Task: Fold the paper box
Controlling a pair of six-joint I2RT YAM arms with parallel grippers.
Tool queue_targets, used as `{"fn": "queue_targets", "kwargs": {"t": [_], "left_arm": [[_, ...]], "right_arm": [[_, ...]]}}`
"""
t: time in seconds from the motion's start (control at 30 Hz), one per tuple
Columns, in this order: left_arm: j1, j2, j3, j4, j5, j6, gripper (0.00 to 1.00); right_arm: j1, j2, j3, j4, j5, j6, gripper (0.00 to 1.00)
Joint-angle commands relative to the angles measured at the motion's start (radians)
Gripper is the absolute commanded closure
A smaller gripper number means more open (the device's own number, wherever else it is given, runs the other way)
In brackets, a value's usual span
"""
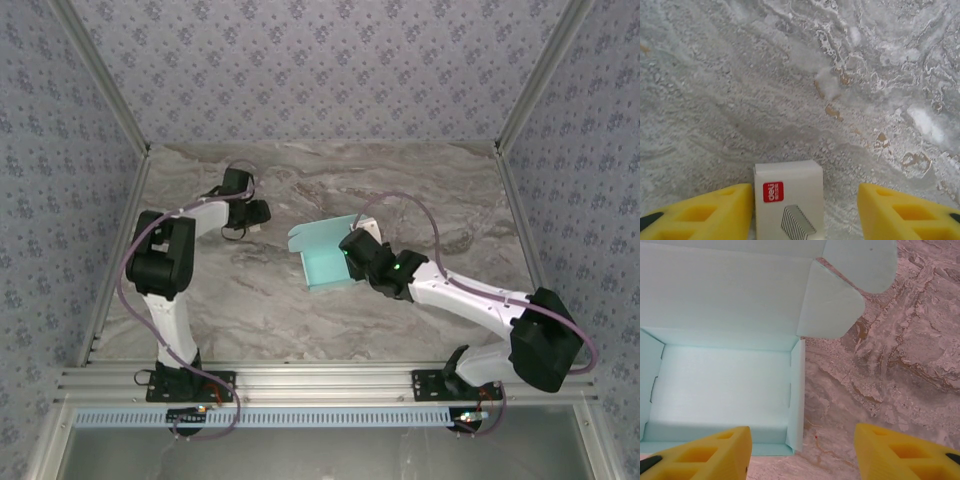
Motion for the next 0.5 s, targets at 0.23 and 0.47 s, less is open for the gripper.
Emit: {"fn": "queue_targets", "kwargs": {"t": [0.23,0.47], "left_arm": [[-0.048,0.020,0.035,-0.153,-0.065,0.105,0.48],[-0.058,0.034,0.048,-0.184,-0.111,0.141,0.59]], "right_arm": [[-0.010,-0.008,-0.020,0.010,0.011,-0.008,0.42],[-0.011,0.008,-0.009,0.010,0.005,-0.011,0.42]]}}
